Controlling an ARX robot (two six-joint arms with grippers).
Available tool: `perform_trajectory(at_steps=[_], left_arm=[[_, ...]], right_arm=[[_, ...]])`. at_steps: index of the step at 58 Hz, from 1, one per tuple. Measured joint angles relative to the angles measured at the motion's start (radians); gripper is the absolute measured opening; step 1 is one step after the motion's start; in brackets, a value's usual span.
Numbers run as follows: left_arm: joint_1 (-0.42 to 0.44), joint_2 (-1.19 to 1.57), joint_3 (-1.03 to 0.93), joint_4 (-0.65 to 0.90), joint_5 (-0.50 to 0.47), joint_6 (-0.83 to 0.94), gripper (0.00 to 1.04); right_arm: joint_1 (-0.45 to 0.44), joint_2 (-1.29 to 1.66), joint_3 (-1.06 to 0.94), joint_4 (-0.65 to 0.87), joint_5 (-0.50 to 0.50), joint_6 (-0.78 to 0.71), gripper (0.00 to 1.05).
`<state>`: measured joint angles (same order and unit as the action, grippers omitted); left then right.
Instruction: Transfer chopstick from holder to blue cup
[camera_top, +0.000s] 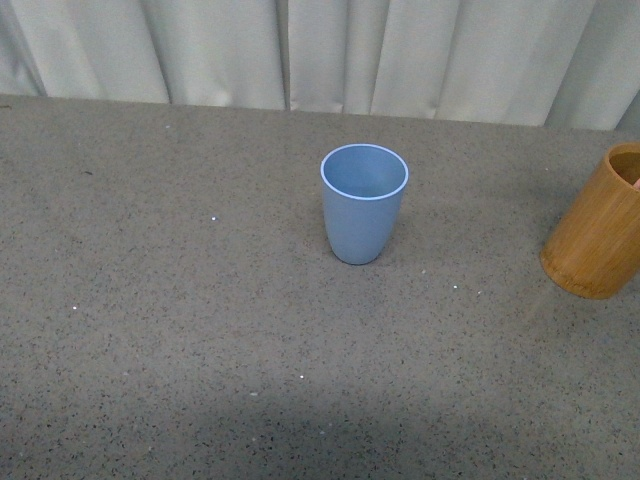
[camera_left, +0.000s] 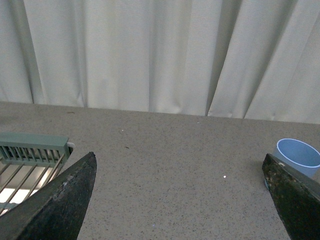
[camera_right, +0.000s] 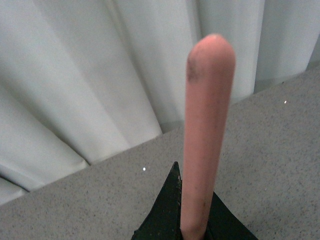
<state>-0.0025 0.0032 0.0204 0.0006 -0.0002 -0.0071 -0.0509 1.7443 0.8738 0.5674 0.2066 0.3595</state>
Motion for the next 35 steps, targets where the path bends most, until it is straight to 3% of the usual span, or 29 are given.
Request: perform_trajectory(at_steps=[19, 35], left_arm=[[0.000, 0.000, 0.000, 0.000, 0.000, 0.000, 0.98], [0.000, 0.000, 0.000, 0.000, 0.000, 0.000, 0.98]], right_arm=[[0.005, -0.148, 0.034, -0.049, -0.003, 0.007, 0.01], [0.139, -0.180, 0.077, -0.057, 0.022, 0.041, 0.01]])
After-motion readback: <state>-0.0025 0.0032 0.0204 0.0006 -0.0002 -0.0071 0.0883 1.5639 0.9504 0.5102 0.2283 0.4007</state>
